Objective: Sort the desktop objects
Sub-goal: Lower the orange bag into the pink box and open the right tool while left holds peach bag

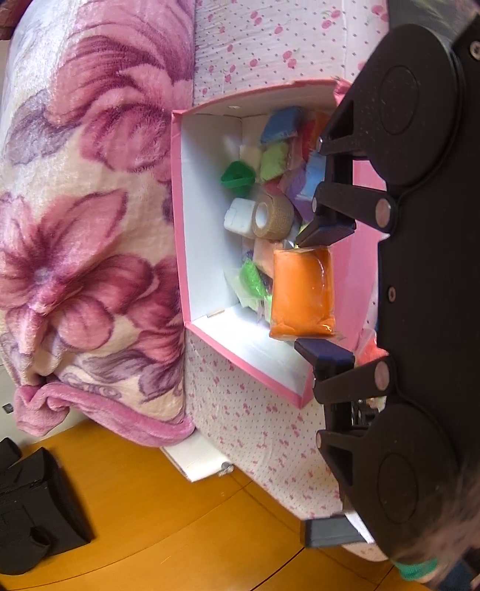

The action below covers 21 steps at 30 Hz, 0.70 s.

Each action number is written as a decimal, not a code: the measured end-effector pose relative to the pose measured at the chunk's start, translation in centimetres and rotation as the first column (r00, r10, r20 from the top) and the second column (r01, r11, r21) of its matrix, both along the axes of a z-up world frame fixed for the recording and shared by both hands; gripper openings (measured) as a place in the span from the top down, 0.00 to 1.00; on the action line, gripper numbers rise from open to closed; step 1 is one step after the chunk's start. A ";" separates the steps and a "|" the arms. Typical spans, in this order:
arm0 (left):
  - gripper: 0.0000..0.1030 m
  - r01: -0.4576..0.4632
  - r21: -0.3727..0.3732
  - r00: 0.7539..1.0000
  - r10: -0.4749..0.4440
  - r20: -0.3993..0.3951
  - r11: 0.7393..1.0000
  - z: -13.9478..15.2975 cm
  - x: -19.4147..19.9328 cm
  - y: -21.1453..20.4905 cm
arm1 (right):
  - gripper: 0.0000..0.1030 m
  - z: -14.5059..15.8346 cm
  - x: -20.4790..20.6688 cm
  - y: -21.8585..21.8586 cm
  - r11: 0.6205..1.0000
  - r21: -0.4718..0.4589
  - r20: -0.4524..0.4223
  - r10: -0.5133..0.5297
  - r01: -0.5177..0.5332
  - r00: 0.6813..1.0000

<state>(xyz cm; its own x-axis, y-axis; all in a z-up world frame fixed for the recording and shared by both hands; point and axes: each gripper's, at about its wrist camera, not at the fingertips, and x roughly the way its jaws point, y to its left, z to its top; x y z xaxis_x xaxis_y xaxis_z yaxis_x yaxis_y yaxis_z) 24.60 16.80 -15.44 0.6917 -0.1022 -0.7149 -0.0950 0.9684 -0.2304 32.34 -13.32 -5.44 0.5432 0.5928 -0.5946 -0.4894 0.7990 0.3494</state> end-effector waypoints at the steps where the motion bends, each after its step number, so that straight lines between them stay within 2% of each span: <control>1: 0.40 0.006 0.005 1.000 -0.006 -0.002 1.000 0.0 0.0 -0.1 | 0.48 0.0 0.5 0.1 1.000 -0.013 -0.004 -0.003 0.003 1.000; 7: 0.40 0.039 0.004 0.999 -0.039 -0.006 0.999 -0.2 0.1 -0.6 | 0.48 -0.4 4.0 0.7 0.992 -0.123 -0.032 -0.022 0.018 0.999; 10: 0.40 0.041 0.018 0.999 -0.041 -0.011 0.999 -0.2 0.1 -0.7 | 0.48 -0.7 5.9 0.9 0.989 -0.149 -0.060 -0.025 0.016 0.998; 14: 0.55 0.046 0.034 0.999 -0.046 -0.008 0.998 0.0 0.0 -0.6 | 0.48 -0.6 8.3 1.4 0.976 -0.214 -0.072 -0.050 0.033 0.996; 21: 0.60 0.040 0.022 0.999 -0.040 -0.006 0.999 0.1 -0.2 -0.3 | 0.48 -0.9 12.8 1.9 0.947 -0.314 -0.124 -0.110 0.066 0.986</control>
<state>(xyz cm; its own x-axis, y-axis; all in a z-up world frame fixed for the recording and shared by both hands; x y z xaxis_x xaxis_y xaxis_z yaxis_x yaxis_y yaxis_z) 24.35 16.49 -15.34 0.6837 -0.1135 -0.7209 -0.0573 0.9764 -0.2081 45.15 -11.43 -6.35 0.4844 0.3219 -0.8134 -0.3762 0.9161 0.1385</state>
